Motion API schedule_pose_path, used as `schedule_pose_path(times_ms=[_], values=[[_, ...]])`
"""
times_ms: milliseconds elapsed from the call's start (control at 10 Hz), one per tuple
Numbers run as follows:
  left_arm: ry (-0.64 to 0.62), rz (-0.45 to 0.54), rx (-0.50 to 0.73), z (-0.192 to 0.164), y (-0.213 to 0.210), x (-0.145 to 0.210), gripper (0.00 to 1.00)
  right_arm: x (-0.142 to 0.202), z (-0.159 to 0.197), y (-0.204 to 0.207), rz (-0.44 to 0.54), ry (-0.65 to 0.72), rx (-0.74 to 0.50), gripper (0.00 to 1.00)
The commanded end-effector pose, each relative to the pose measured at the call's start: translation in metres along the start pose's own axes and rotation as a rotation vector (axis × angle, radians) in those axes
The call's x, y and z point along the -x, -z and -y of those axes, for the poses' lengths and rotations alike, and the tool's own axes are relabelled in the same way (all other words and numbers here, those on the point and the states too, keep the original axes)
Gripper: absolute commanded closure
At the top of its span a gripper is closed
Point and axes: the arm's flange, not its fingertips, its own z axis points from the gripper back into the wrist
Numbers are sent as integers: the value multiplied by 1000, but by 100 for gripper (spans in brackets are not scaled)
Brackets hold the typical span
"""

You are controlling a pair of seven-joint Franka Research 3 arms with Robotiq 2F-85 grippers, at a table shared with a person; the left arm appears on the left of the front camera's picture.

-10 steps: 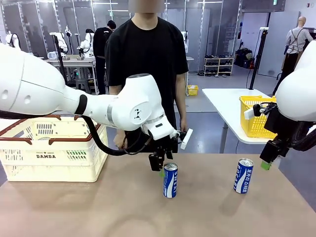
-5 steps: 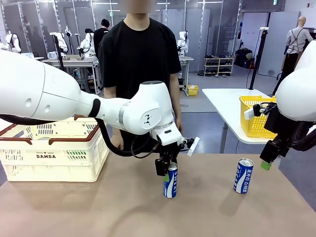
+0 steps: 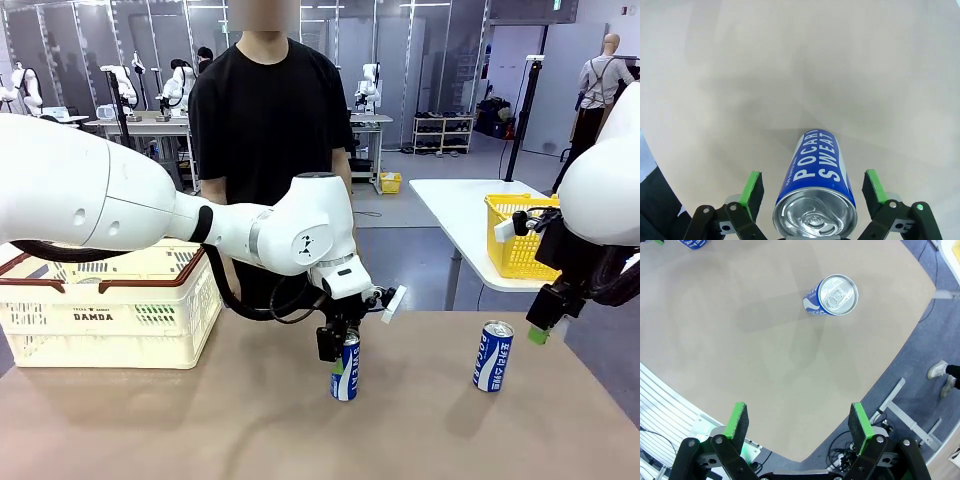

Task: Place the drinks into the Shopping basket.
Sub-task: Pick up one drink and place it into the Shopping basket.

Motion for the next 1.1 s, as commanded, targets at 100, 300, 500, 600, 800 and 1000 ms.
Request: schedule_pose_path(times_ms=[100,300,500,600,800,1000], values=[[-18,-39,19,-10,-1,-4,0,1,1,-1,-5,-2,1,0],[-10,-39,25,-11,-1,-2,18,1,1,-1,-5,-2,1,0],[-8,-36,34,-12,-2,-3,38,1,1,-1,-5,-2,1,0],[-10,-36,39,-12,-3,-3,48,1,1,-1,-5,-2,1,0],[-6,-38,47,-13,-4,-5,68,1,1,-1,-5,-2,1,0],[1,-36,53,-11,-6,-9,88,1,1,-1,-5,-2,1,0]])
